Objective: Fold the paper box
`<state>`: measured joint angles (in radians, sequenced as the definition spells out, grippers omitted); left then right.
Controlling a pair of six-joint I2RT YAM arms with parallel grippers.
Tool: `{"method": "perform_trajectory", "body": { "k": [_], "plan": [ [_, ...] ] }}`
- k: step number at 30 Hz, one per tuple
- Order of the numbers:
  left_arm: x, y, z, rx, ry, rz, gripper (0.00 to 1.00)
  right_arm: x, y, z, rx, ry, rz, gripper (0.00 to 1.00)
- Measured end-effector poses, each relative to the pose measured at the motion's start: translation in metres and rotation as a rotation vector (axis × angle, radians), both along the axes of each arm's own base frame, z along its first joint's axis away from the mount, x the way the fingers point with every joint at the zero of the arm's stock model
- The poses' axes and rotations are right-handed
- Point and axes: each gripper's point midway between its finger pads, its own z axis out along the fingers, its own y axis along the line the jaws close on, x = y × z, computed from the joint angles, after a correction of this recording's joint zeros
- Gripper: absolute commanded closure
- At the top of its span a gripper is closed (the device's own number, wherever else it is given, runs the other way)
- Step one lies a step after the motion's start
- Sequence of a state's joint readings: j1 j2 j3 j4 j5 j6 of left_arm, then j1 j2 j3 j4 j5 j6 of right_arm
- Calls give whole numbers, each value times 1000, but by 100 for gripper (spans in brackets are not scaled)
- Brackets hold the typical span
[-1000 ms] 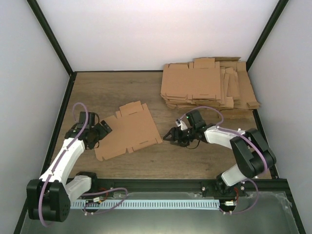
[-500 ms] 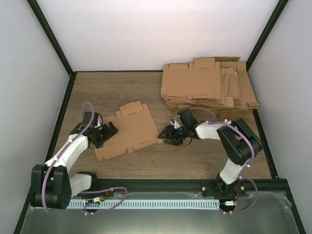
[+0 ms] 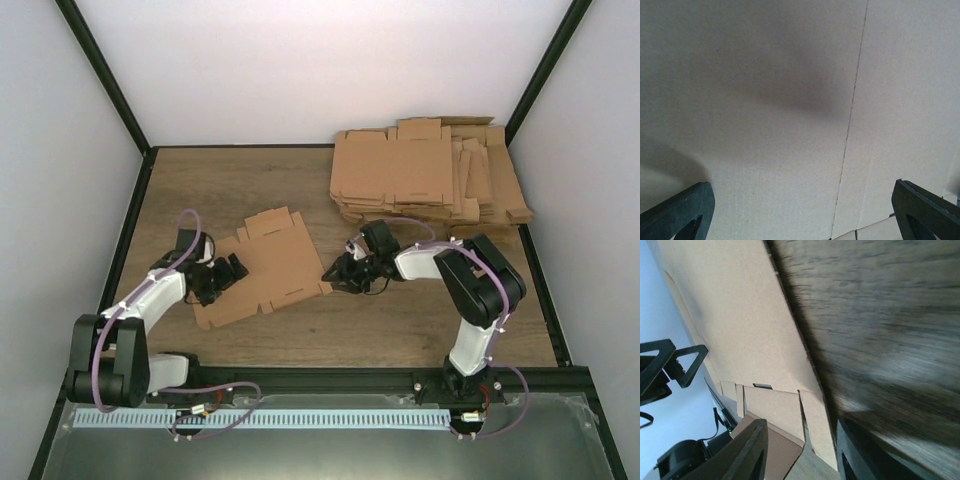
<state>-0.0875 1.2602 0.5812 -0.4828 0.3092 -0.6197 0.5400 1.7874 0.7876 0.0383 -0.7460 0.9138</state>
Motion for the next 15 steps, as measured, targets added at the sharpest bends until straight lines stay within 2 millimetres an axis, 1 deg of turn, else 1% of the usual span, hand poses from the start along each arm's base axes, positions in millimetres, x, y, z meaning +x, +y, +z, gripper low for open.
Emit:
{"method": "perform_trajectory", "body": {
  "k": [3, 9, 15],
  "plan": [
    [0, -2, -1, -7, 0, -8, 0, 0, 0, -2, 0, 4, 4, 64],
    [2, -5, -1, -19, -5, -26, 0, 3, 4, -2, 9, 0, 21, 73],
    [2, -8, -2, -38, -1, -38, 0, 0, 7, 0, 29, -3, 50, 72]
  ]
}}
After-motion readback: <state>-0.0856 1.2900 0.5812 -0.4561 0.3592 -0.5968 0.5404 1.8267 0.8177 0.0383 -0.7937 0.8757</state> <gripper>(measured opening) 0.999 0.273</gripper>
